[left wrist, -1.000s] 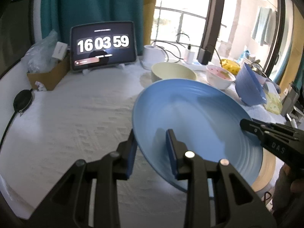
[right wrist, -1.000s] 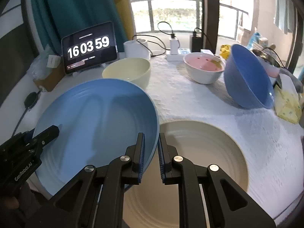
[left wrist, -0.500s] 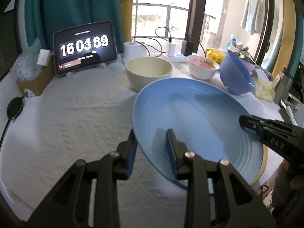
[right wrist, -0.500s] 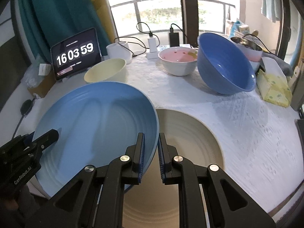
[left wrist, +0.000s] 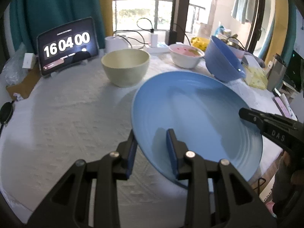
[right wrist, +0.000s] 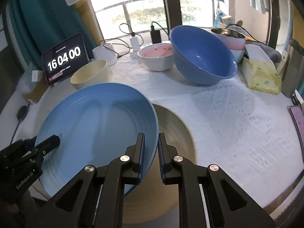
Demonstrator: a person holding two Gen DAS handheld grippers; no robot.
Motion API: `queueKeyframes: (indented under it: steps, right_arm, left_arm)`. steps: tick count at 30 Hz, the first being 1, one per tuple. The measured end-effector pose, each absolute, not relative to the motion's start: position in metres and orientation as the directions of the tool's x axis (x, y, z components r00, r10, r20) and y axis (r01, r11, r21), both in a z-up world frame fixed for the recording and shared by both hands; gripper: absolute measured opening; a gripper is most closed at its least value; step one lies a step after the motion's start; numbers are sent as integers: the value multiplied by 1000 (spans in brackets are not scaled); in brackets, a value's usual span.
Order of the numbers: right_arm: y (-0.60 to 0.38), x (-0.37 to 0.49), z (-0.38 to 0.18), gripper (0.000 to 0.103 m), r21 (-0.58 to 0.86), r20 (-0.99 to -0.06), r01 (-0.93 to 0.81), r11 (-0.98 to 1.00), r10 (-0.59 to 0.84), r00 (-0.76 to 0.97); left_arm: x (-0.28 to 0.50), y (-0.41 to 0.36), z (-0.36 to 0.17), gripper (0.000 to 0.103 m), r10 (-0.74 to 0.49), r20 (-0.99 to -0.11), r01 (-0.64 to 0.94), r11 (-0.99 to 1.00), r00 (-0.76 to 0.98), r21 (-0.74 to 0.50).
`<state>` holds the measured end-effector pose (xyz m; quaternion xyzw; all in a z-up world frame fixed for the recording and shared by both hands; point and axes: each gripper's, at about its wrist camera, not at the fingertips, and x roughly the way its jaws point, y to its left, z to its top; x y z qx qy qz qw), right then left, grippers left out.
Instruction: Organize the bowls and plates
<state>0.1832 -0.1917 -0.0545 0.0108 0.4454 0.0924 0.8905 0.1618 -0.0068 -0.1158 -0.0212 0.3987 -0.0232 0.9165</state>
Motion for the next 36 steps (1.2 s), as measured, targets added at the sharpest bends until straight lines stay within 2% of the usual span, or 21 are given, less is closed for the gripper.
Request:
queueKeyframes:
  steps: [20, 31, 33, 35, 36]
  right_arm:
    - [-237, 179, -64, 15, 124, -791, -87, 988, 152, 593]
    - [-243, 173, -64, 15, 163, -769, -118, 980, 201, 606]
    - [-244, 171, -62, 15, 164, -761, -124, 979, 206, 615]
    - [-245, 170, -61, 15, 164, -756, -128, 978, 208, 620]
    - [-245, 170, -60, 15, 164, -755, -131, 978, 210, 622]
  left_arm:
    - [169, -49, -131, 33, -87, -782, 110, 994, 618, -24]
    - [169, -51, -138, 35, -18, -796, 66, 997, 604, 28]
    - [169, -51, -140, 39, -5, -801, 55, 998, 598, 35]
    - [169, -49, -142, 46, -12, -806, 52, 998, 592, 23]
    - [170, -49, -142, 47, -10, -807, 50, 998, 590, 24]
